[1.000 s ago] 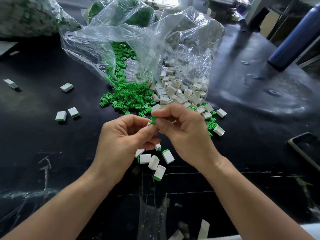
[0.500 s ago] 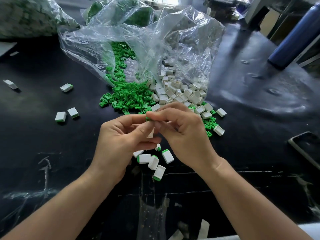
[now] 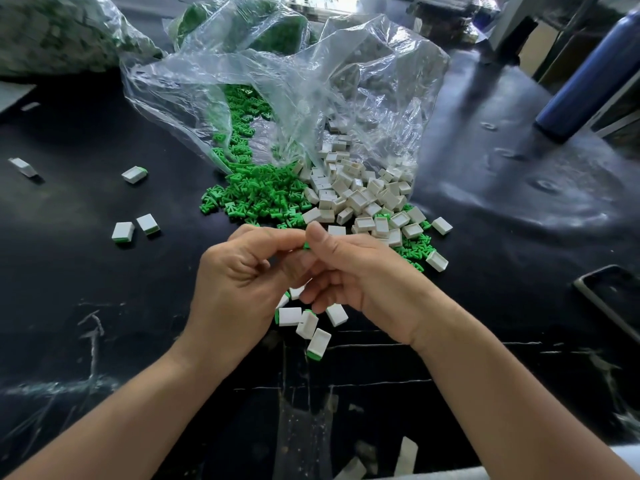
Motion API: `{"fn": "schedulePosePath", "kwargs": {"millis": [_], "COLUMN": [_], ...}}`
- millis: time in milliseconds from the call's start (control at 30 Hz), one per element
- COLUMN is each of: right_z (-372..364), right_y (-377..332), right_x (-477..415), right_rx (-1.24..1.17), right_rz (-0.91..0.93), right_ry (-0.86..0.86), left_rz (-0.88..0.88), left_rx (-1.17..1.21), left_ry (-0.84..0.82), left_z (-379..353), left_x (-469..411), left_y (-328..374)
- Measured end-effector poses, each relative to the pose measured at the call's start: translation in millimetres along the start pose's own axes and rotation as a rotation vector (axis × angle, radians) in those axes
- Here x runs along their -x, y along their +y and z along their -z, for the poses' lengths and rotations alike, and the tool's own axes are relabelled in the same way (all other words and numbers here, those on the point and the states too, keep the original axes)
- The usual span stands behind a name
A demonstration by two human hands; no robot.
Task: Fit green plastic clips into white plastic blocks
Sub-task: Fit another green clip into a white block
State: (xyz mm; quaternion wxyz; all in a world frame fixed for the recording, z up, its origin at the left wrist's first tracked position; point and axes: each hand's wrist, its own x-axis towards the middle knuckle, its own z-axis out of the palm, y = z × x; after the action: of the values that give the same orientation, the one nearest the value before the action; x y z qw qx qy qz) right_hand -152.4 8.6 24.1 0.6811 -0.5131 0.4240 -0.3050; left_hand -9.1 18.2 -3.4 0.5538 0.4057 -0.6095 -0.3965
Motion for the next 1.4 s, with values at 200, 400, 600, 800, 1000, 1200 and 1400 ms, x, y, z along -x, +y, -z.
{"fn": "schedulePosePath", "kwargs": {"millis": [200,400,600,800,1000,1200,1400], "right_z": [2.1,-1.7,-4.3,-9.9,-6.7,-14.4,-12.9], "right_y": [-2.5,-1.9,-0.7,3.8,0.3,1.6,3.9], "right_x": [1.9,1.9,1.6,-0.8,2.6,0.7,-0.9], "right_rx": [-0.073,0.019,0.161,0.266,0.198,0.164,0.197], "right_rz": [-0.040,-0.075,-0.020,0.001,-0.017,0.046,0.088], "right_ry": [-0.089,-0.086,0.031,0.075,-0.007,0.029,0.043], "left_rz": [-0.066,-0.091,-0.086,-0.208,-0.312,-0.351,-0.264], "left_rx": [-0.021,-0.011,0.100,-0.054,-0.165,-0.232,-0.150], "left_ry": [-0.051,-0.113,-0.166,-0.131,-0.100,-0.071,-0.100], "left_z": [0.8,-0.2,-4.1,-2.0,-0.6,2.6,4.3], "left_x": [-2.5,-1.8,-3.5,-1.2,-2.0,-2.9,-4.0], "left_y": [-1.1,1.3,2.2,3.1,2.8,1.8,-0.2]}}
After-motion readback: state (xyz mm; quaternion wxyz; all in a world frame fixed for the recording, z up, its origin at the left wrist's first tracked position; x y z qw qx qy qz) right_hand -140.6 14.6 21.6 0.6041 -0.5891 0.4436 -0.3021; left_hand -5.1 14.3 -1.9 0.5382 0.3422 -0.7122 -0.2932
